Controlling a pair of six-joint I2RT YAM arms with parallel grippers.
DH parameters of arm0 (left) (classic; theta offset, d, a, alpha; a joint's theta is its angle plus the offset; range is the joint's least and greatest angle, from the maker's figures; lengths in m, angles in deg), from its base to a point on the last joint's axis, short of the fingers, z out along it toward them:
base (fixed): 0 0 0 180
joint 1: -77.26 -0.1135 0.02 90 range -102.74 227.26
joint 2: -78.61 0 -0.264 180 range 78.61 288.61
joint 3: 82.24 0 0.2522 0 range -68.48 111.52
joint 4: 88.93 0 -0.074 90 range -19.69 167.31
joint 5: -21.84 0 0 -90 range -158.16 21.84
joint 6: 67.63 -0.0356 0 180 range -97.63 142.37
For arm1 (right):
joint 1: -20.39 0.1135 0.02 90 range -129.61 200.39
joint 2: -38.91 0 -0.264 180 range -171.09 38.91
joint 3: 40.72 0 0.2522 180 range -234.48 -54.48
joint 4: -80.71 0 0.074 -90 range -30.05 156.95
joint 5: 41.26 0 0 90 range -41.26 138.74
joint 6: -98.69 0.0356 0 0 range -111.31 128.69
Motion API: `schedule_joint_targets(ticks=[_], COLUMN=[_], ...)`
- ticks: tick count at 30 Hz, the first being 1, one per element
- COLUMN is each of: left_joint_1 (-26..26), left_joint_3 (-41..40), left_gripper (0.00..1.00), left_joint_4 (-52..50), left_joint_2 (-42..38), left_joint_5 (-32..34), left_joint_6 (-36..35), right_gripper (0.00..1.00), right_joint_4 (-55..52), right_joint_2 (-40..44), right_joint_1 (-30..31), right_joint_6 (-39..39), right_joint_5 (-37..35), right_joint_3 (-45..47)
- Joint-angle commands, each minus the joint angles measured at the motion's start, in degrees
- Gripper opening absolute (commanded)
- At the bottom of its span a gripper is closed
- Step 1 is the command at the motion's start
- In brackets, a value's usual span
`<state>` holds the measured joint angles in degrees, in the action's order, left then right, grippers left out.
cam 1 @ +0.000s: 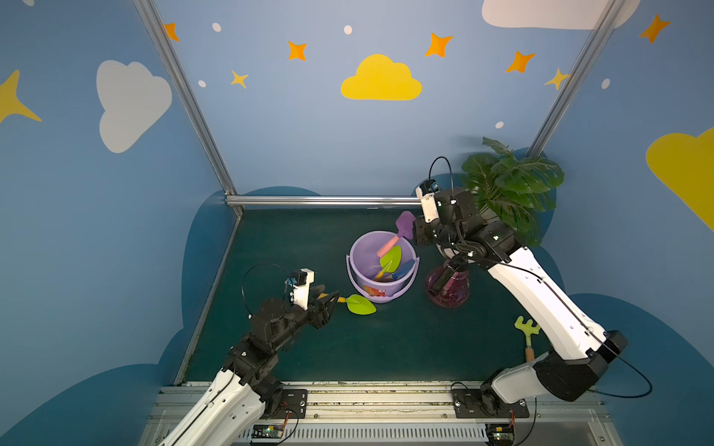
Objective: Organize the gardening tools
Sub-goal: Place the gardening tool in the container.
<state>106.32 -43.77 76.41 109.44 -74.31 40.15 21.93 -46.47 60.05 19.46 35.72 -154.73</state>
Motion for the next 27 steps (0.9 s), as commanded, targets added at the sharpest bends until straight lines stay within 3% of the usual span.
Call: schedule_joint_targets(ticks=[1,8,27], left_joint_1=[0.3,0.4,0.8], left_joint_3=[-0.3,-0.4,-0.3], left_gripper=[0.63,0.64,0.65], left_joint_4=[1.3,1.1,0.2], left_joint_2=[0.3,0.3,2.1], left_joint_5=[0.3,0.7,3.0], left_joint_6=[-0.7,-0.9,-2.1], right_gripper=[0.0,0.0,0.0], right_joint_4=[1.8,0.6,-3.6], right_joint_2=[-1.9,-6.5,-19.6], right_joint_1=[2.0,4.9,5.6], right_joint_6=[-2.3,-3.5,-1.7], right_joint_5=[-5.3,-7.1,-0.9], right_joint_3=[-0.4,-1.5,-5.3])
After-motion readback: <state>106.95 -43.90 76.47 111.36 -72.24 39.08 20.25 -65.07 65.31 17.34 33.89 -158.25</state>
